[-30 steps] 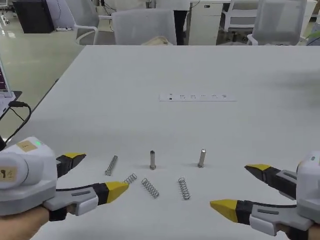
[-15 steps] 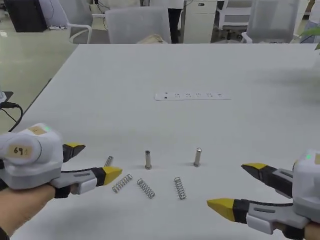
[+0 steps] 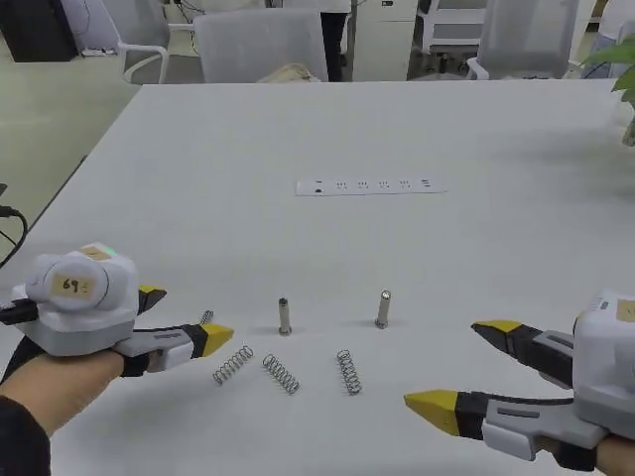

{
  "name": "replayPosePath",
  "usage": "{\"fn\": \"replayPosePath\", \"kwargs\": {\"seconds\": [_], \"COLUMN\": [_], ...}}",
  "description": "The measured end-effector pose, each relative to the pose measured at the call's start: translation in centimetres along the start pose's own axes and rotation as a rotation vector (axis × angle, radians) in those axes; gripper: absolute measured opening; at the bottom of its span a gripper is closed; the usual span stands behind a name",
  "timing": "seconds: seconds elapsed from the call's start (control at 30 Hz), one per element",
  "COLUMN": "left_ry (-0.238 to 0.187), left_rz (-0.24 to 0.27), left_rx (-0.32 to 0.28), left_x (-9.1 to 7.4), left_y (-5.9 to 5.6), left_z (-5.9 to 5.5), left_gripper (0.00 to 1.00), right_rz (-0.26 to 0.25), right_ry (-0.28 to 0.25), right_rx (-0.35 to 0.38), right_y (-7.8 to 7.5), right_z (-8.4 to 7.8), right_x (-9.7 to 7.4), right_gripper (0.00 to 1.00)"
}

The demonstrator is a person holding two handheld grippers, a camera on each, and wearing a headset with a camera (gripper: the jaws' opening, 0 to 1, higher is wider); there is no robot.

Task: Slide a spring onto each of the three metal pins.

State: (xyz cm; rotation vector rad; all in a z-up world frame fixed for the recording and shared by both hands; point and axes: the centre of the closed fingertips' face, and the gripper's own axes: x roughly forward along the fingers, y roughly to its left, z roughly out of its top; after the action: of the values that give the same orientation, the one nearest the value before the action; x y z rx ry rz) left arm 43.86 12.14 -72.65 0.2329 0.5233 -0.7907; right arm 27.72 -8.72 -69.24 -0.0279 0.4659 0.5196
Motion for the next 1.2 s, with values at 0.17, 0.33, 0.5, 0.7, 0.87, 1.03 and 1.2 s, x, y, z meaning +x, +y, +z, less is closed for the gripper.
{"fn": "replayPosePath", "kwargs": {"seconds": [0.17,0.33,0.5,0.7,0.87,1.03,1.2], "left_ry": [0.041,0.064,0.085,0.097,0.12,0.138,0.15], "left_rz": [0.01,0.028,0.039,0.054,0.068,0.07,0.071], "left_rx": [0.006,0.007,0.023,0.037,0.043,0.045,0.046], "left_x": [1.0,1.7,2.5,2.9,3.1,3.4,3.9], "left_y": [0.7,1.3,1.2,1.3,1.7,1.7,1.6], "left_z": [-1.0,-1.5,-1.9,-2.1,-2.6,-2.9,-2.9], "left_gripper": [0.55,0.53,0.5,0.44,0.37,0.34,0.29], "right_rz": [0.0,0.003,0.003,0.008,0.011,0.022,0.025], "right_ry": [0.015,0.016,0.022,0.029,0.027,0.032,0.035], "right_rx": [-0.001,0.006,0.006,0.008,0.012,0.015,0.015], "right_y": [0.0,0.1,0.2,0.4,0.4,0.5,0.4], "right_z": [-0.3,-0.5,-0.6,-0.8,-0.8,-1.0,-1.0], "right_x": [0.1,0.1,0.1,0.2,0.2,0.3,0.4], "right_gripper": [0.73,0.72,0.72,0.71,0.71,0.7,0.69]}}
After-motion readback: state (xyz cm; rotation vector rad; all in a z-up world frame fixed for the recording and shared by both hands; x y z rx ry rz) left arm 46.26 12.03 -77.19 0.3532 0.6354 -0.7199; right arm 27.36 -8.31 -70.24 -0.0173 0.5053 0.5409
